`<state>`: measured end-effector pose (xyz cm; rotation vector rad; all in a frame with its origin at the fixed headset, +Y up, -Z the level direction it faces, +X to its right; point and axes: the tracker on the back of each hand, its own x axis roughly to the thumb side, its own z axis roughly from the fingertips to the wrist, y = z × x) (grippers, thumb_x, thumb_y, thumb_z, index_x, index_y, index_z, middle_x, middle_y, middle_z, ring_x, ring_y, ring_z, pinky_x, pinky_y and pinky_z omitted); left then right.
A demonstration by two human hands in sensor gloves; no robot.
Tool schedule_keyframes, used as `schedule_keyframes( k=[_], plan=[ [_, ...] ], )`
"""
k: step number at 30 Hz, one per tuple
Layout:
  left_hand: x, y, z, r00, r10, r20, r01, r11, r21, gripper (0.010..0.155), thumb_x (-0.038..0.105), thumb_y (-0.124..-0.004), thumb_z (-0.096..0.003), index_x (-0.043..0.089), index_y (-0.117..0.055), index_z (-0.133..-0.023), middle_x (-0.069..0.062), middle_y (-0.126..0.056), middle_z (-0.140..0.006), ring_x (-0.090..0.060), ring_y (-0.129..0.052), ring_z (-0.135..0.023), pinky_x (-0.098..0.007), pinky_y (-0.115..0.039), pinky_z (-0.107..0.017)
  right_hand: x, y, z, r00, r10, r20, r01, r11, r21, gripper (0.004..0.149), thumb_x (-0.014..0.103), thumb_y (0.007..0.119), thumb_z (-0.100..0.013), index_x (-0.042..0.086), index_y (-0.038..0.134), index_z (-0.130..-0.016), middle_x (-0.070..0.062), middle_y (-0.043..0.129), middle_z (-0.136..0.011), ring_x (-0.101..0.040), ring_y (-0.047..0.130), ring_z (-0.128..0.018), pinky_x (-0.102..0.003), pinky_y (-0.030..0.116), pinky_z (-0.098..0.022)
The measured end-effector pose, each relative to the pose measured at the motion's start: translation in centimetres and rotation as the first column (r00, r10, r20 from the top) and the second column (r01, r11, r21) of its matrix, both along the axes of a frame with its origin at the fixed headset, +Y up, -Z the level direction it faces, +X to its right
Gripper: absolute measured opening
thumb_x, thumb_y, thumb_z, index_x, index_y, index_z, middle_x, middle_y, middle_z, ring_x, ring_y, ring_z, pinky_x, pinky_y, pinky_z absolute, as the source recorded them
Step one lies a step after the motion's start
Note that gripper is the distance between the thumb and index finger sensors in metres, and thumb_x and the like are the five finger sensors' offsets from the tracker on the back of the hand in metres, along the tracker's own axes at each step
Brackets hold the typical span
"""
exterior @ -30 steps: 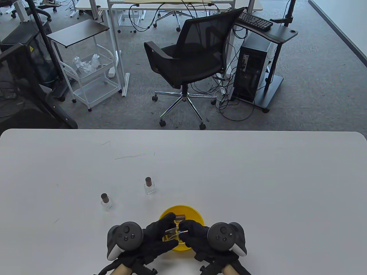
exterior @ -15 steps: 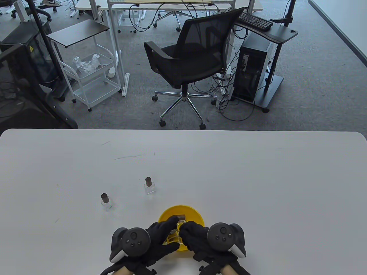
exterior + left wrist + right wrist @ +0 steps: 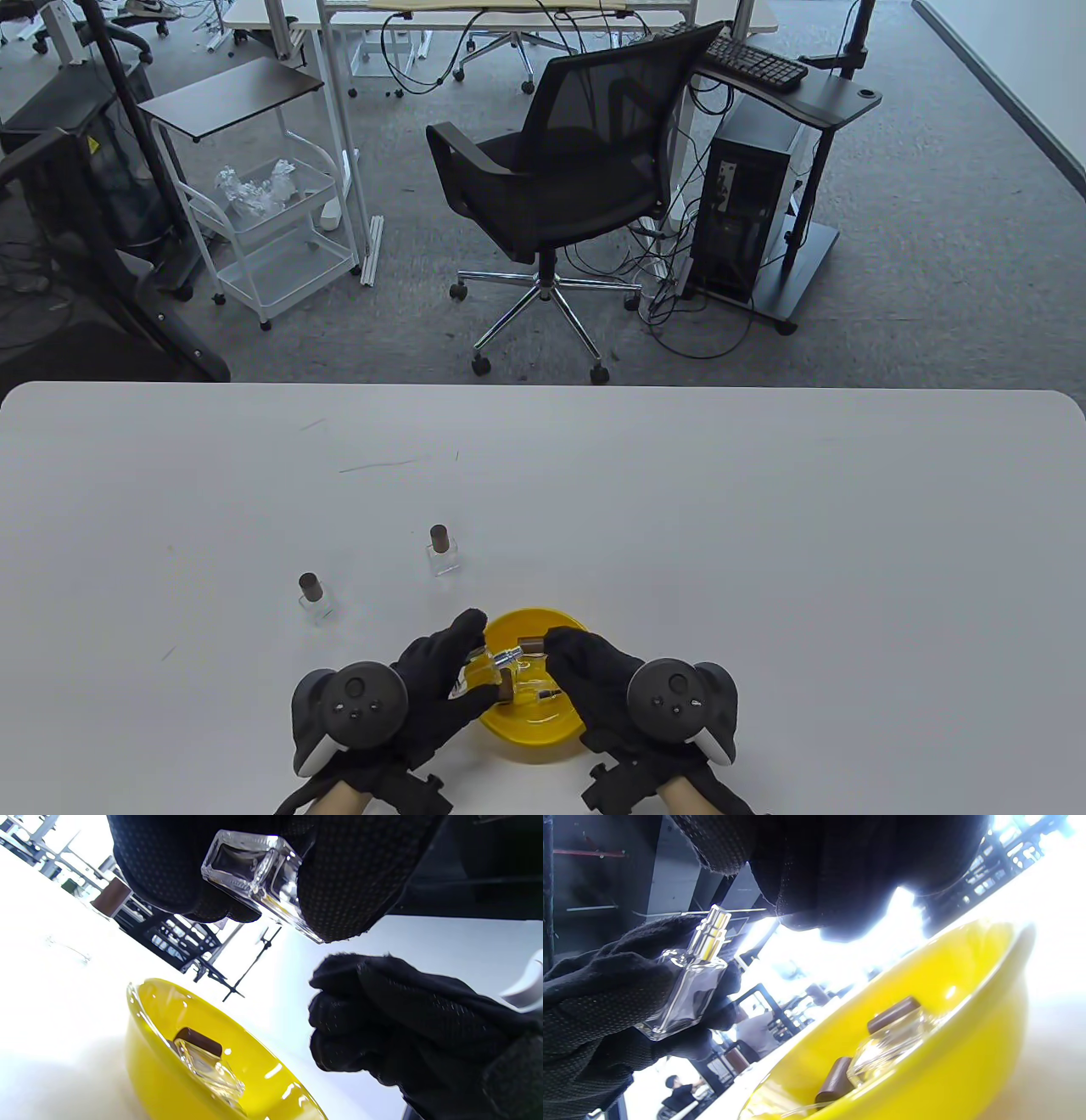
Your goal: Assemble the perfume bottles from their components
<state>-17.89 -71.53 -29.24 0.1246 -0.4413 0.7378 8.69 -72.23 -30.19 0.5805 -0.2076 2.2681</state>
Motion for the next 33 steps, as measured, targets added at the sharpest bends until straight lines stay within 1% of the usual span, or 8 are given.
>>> schedule_keyframes(
  k=[3,8,11,14,18,22,26,33],
  plan=[
    [-0.6,0.1,-0.1,0.999,0.02,-0.025,-0.02,1.0,-0.002,0.078,0.042,-0.089,-0.0459,0.022,-0.052,-0.111,-0.008,-0.077,-0.101,-0.034,-0.084,-0.083,-0.04,-0.081,-0.058,0.0,0.3,-0.3,0.999,0.052,0.008,-0.052,0.998,0.022,0.045,0.03,0.07,-0.061,0.008,0.067,-0.1,-0.013,0.087,-0.085,-0.035,0.091,-0.065,-0.059,0.068,-0.057],
    [-1.4,0.1,-0.4,0.997,0.04,-0.059,-0.041,0.999,-0.01,0.078,0.042,-0.089,-0.0462,0.023,-0.052,-0.111,-0.008,-0.077,-0.101,-0.034,-0.083,-0.084,-0.04,-0.08,-0.059,-0.7,0.4,-0.9,0.984,0.177,0.001,-0.177,0.984,0.011,0.049,0.029,0.074,-0.06,0.009,0.064,-0.104,-0.015,0.082,-0.093,-0.039,0.087,-0.073,-0.062,0.064,-0.06],
    [-1.8,0.0,-0.5,0.996,0.059,-0.073,-0.061,0.998,-0.021,0.077,0.042,-0.089,-0.0462,0.023,-0.052,-0.111,-0.008,-0.077,-0.101,-0.034,-0.083,-0.084,-0.04,-0.08,-0.059,-1.7,0.2,-1.2,0.96,0.28,-0.013,-0.279,0.96,0.021,0.051,0.029,0.075,-0.059,0.01,0.063,-0.105,-0.016,0.079,-0.098,-0.042,0.084,-0.078,-0.061,0.064,-0.06],
    [-2.1,0.0,-0.6,0.994,0.071,-0.082,-0.074,0.997,-0.024,0.077,0.042,-0.089,-0.0463,0.023,-0.052,-0.111,-0.008,-0.077,-0.101,-0.034,-0.083,-0.084,-0.04,-0.08,-0.059,-2.7,0.2,-1.6,0.919,0.394,-0.017,-0.393,0.919,0.043,0.051,0.028,0.076,-0.059,0.011,0.063,-0.105,-0.016,0.078,-0.099,-0.041,0.084,-0.079,-0.058,0.067,-0.059],
    [-2.4,-0.1,-0.7,0.993,0.084,-0.087,-0.087,0.996,-0.029,0.077,0.042,-0.089,-0.0464,0.023,-0.052,-0.111,-0.008,-0.077,-0.101,-0.034,-0.083,-0.084,-0.04,-0.08,-0.059,-3.9,0.4,-2.0,0.873,0.488,-0.015,-0.486,0.871,0.068,0.049,0.029,0.076,-0.059,0.014,0.066,-0.104,-0.017,0.077,-0.101,-0.039,0.086,-0.077,-0.053,0.071,-0.056],
    [-2.5,-0.2,-0.7,0.992,0.09,-0.09,-0.094,0.995,-0.033,0.077,0.042,-0.089,-0.0464,0.023,-0.052,-0.111,-0.008,-0.077,-0.101,-0.034,-0.083,-0.084,-0.04,-0.08,-0.059,-5.0,0.4,-2.5,0.846,0.531,-0.046,-0.53,0.847,0.038,0.047,0.03,0.076,-0.059,0.017,0.068,-0.104,-0.018,0.078,-0.101,-0.038,0.089,-0.074,-0.049,0.075,-0.052],
    [-2.5,-0.1,-0.7,0.992,0.093,-0.086,-0.095,0.995,-0.03,0.077,0.042,-0.089,-0.0465,0.023,-0.052,-0.111,-0.008,-0.077,-0.101,-0.034,-0.083,-0.084,-0.041,-0.08,-0.059,-6.1,0.0,-3.0,0.791,0.605,-0.093,-0.61,0.791,-0.043,0.049,0.033,0.074,-0.06,0.019,0.066,-0.106,-0.024,0.075,-0.102,-0.042,0.087,-0.075,-0.05,0.076,-0.051],
    [-2.5,-0.2,-0.8,0.993,0.089,-0.076,-0.091,0.996,-0.023,0.077,0.042,-0.089,-0.0467,0.022,-0.052,-0.111,-0.008,-0.077,-0.101,-0.034,-0.083,-0.084,-0.041,-0.08,-0.059,-7.4,-1.1,-3.3,0.726,0.677,-0.122,-0.687,0.724,-0.066,0.052,0.037,0.073,-0.061,0.02,0.064,-0.109,-0.03,0.069,-0.105,-0.047,0.085,-0.077,-0.053,0.075,-0.05]
  ],
)
